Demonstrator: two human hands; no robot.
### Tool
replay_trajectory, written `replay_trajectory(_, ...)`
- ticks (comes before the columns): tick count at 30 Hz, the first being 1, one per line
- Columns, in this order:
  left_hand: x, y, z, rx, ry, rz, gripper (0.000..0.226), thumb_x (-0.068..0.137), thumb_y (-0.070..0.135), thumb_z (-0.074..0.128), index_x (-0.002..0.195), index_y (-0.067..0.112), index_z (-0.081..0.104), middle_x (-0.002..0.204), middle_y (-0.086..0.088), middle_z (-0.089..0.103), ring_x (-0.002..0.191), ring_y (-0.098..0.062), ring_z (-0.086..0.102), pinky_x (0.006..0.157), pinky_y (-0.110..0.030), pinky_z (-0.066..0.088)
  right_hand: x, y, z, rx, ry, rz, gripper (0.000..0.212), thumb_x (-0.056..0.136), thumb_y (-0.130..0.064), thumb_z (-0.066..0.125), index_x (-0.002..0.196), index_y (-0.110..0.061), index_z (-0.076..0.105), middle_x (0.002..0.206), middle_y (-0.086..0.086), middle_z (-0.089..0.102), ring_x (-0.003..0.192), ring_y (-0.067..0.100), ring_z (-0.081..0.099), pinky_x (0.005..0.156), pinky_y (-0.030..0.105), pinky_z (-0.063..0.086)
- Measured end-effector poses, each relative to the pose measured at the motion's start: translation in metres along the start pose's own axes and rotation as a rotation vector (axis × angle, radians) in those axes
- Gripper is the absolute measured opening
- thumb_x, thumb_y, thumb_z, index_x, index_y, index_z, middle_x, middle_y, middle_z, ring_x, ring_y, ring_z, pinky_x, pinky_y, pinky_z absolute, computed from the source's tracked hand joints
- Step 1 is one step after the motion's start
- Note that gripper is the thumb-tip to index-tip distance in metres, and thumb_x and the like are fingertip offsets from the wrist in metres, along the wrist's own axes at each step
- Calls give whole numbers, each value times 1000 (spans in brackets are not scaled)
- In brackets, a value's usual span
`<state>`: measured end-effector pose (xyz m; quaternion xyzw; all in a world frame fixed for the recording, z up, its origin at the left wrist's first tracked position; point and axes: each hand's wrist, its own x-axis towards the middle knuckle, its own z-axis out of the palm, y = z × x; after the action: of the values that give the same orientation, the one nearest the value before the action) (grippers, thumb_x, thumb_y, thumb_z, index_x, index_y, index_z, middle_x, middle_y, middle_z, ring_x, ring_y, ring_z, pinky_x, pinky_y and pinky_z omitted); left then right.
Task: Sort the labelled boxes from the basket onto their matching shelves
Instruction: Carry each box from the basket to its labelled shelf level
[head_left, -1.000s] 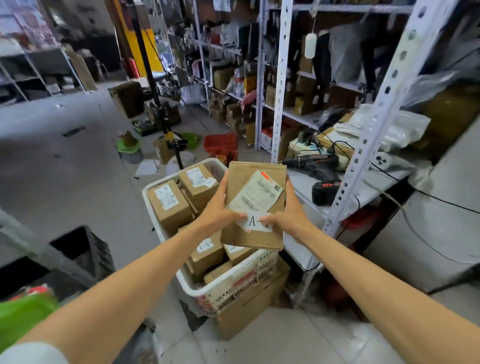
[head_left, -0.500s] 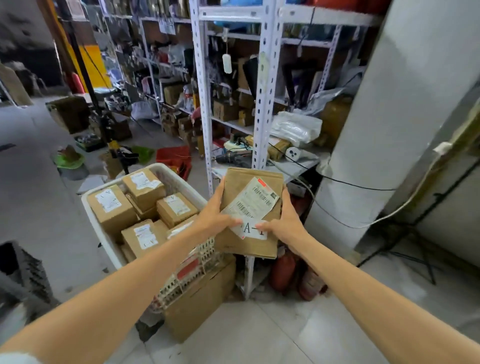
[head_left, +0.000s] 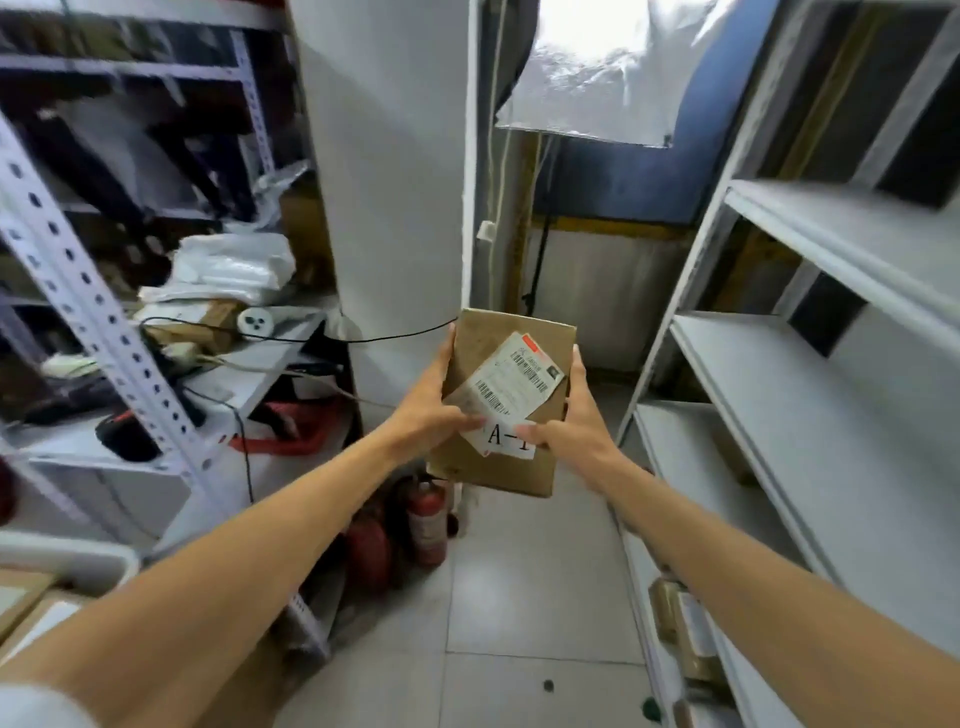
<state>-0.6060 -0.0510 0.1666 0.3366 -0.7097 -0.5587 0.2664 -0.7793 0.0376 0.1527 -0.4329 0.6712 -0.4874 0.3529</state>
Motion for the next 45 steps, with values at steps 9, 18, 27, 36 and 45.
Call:
replay_trajectory(9,86,50,131,8,-486,130,112,76,-6,71,147,47,3,129,5,45,123,-18,49,97,-45,50,-57,12,-113,-41,551,148,123,68,-7,82,149,-47,0,136,-4,49,125,20,50,96,51,51)
replay_trajectory(18,82,60,243,-105,-929,78,97,74,-15,70,148,25,22,107,-7,63,98,-24,66,81,-40,58,-154,24,-142,-114,1039,322,126,64,-3,84,153,-37,1,134,-2,53,114,15,53,91,34,53)
replay_trajectory(27,37,97,316,-10,-1180,302,76,73,-6,74,136,20,41,100,0,61,99,-24,64,78,-33,58,-234,1,-143,-69,1364,467,122,68,4,81,153,-31,1,144,3,46,131,26,45,100,42,49)
replay_trajectory(36,19,88,365,2,-1271,282,80,77,7,76,143,25,34,106,-12,59,97,-32,65,72,-37,59,-270,29,-166,-65,1367,606,115,75,-1,78,154,-20,-3,145,2,46,135,24,41,99,29,40)
replay_trajectory(45,30,63,434,138,-1261,201,84,75,14,78,145,28,34,107,-17,62,95,-31,66,82,-50,57,-283,102,-224,121,1199,619,107,78,4,62,154,-27,-6,151,4,40,138,28,36,108,43,39)
